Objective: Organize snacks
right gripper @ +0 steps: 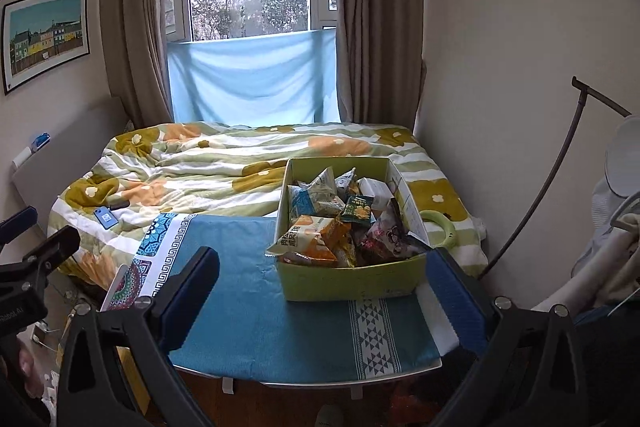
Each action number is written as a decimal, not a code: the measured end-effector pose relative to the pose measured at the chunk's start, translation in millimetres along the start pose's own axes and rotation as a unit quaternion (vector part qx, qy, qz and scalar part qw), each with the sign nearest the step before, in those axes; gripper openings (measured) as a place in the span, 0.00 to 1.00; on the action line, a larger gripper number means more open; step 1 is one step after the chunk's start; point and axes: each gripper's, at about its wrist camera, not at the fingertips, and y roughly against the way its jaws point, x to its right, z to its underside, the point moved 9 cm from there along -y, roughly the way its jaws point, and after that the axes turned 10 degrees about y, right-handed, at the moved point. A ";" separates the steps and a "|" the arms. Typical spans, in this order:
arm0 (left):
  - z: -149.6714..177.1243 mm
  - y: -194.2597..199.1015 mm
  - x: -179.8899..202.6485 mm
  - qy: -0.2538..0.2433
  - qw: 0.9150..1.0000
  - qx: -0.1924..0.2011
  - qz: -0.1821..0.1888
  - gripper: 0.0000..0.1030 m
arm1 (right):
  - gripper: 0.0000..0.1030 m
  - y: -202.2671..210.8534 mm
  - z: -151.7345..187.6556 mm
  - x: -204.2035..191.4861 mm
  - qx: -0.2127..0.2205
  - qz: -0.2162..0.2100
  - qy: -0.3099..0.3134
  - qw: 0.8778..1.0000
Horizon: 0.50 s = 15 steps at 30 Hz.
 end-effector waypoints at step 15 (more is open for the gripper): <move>0.8 -0.5 4.7 -0.002 1.000 0.009 -0.006 0.99 | 1.00 4.8 6.9 -1.7 0.002 -0.006 -0.004 1.000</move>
